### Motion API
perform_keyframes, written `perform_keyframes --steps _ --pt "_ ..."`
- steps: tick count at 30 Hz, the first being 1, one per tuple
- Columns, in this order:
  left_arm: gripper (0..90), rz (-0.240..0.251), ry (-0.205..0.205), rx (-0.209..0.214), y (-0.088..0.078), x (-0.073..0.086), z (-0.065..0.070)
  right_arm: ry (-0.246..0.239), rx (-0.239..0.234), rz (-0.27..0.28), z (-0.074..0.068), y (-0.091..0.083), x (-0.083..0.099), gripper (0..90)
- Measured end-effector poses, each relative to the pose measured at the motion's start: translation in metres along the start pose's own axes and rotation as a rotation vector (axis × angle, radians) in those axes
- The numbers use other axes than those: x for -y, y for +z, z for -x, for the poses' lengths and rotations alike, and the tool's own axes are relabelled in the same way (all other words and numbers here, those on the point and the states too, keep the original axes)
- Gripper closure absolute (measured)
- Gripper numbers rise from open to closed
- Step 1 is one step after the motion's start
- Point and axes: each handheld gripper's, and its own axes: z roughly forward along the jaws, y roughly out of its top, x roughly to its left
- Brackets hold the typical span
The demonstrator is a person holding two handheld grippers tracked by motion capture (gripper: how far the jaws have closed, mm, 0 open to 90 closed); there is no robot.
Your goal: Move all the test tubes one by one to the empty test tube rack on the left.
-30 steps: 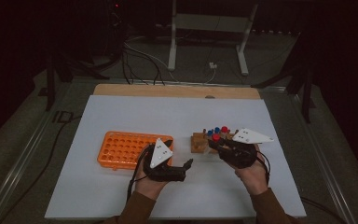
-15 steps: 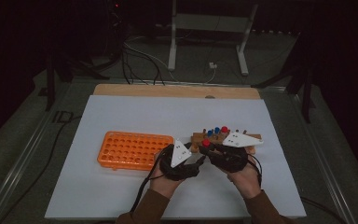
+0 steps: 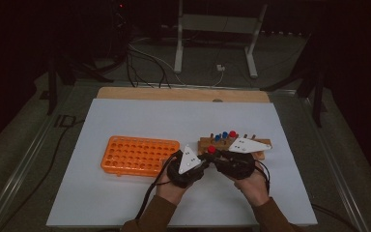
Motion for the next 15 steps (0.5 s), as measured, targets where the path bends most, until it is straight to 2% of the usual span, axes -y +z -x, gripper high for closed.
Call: perform_keyframes --steps 2,6,12,15 --pt "75.1 -0.003 -0.003 -0.002 0.000 0.000 0.000 0.009 -0.021 0.017 0.002 -0.002 0.000 66.2" --pt "75.3 -0.010 -0.016 -0.010 -0.001 0.002 -0.003 0.016 -0.032 0.055 0.005 -0.008 -0.003 42.1" --pt "75.4 0.007 -0.060 -0.014 -0.013 0.007 -0.010 0.035 0.019 0.104 0.015 -0.020 -0.006 17.4" --pt "75.4 0.015 -0.072 -0.019 -0.023 0.010 -0.014 0.050 0.040 0.114 0.022 -0.025 -0.007 11.8"
